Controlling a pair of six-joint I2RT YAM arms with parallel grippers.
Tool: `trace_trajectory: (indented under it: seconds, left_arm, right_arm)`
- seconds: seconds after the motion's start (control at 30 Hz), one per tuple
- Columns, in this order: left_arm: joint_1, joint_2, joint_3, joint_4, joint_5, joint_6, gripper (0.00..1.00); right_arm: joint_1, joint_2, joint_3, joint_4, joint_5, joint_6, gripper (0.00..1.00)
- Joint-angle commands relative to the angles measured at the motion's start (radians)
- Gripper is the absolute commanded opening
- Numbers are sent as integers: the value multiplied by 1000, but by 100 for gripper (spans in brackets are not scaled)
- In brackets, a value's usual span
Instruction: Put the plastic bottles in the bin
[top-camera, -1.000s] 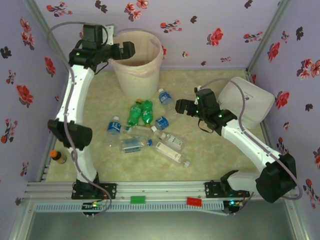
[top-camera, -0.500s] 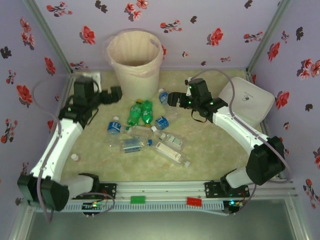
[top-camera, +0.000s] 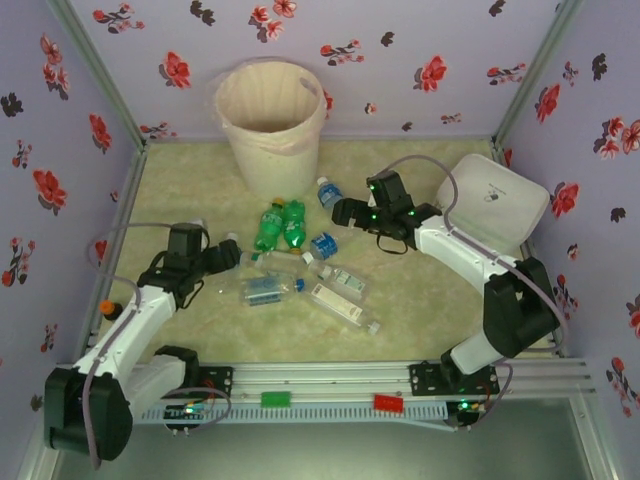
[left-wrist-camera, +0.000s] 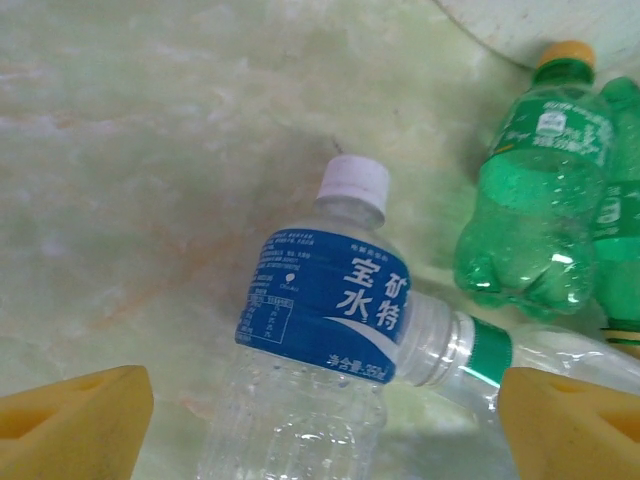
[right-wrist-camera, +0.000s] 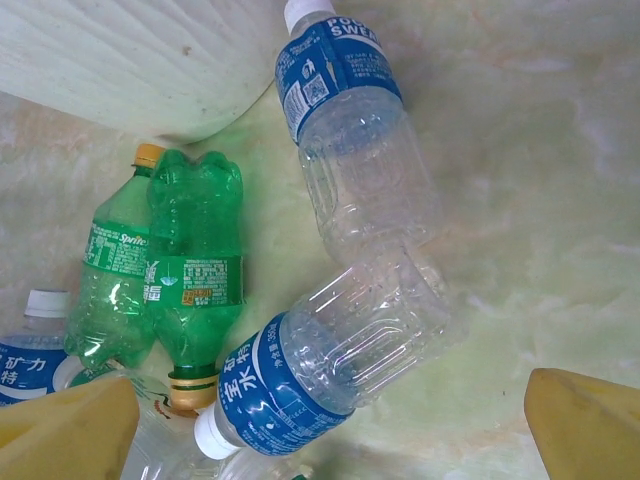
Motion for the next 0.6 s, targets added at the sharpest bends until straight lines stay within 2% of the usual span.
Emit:
trace_trajectory:
  seconds: [0.0, 0.23, 0.57]
  left_arm:
    - [7, 23, -28, 90, -27, -20, 86]
    - [5, 155, -13, 127, 35, 6, 78]
    - [6, 314, 48, 127, 23, 13, 74]
  right_arm:
    - [10, 2, -1, 30, 23, 55, 100]
    - [16, -28, -22, 66, 63, 93, 100]
    - [17, -64, -57, 69, 79, 93, 100]
